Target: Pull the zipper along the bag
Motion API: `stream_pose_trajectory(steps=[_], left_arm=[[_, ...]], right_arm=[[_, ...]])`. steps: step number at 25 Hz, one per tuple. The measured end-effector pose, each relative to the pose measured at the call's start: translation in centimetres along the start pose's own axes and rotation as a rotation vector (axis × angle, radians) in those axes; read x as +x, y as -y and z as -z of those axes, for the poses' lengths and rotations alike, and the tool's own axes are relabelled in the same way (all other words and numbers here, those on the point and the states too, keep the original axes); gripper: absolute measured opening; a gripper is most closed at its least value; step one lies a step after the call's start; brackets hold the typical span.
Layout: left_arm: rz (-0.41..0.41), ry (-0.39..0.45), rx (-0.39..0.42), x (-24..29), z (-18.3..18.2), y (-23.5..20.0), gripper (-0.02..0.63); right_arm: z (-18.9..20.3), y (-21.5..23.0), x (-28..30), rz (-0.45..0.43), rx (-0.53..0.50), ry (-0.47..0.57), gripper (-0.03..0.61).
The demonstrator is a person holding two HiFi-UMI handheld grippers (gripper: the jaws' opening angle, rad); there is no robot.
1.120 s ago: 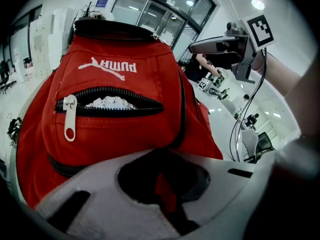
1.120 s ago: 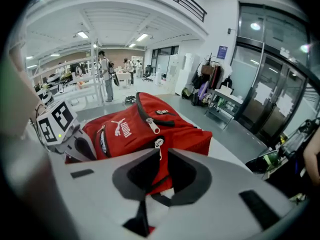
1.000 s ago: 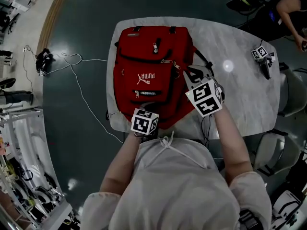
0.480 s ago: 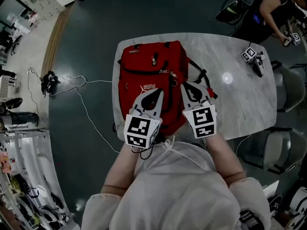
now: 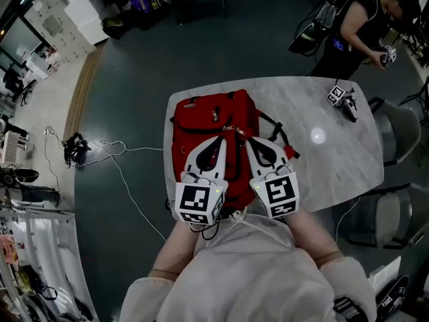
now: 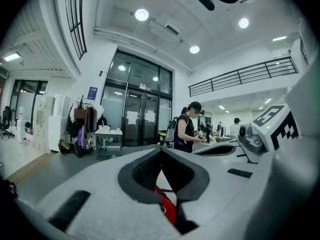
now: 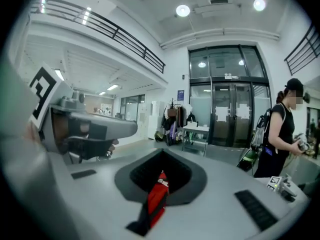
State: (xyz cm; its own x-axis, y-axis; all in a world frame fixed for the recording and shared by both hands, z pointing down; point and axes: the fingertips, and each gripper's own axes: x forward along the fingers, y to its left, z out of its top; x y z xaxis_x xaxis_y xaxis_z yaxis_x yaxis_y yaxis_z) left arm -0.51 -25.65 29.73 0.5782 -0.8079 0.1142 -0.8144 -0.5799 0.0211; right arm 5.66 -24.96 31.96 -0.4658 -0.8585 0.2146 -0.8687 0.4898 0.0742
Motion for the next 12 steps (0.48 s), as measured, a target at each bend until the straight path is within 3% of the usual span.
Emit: stream_pose_trajectory(steps=[12], left_arm=[[0.006, -0.001, -0.007, -0.2, -0.4, 0.9, 0.018]], right_arm=[[-1.8, 0.9, -1.5, 0.054, 0.026, 0.063, 0.025]])
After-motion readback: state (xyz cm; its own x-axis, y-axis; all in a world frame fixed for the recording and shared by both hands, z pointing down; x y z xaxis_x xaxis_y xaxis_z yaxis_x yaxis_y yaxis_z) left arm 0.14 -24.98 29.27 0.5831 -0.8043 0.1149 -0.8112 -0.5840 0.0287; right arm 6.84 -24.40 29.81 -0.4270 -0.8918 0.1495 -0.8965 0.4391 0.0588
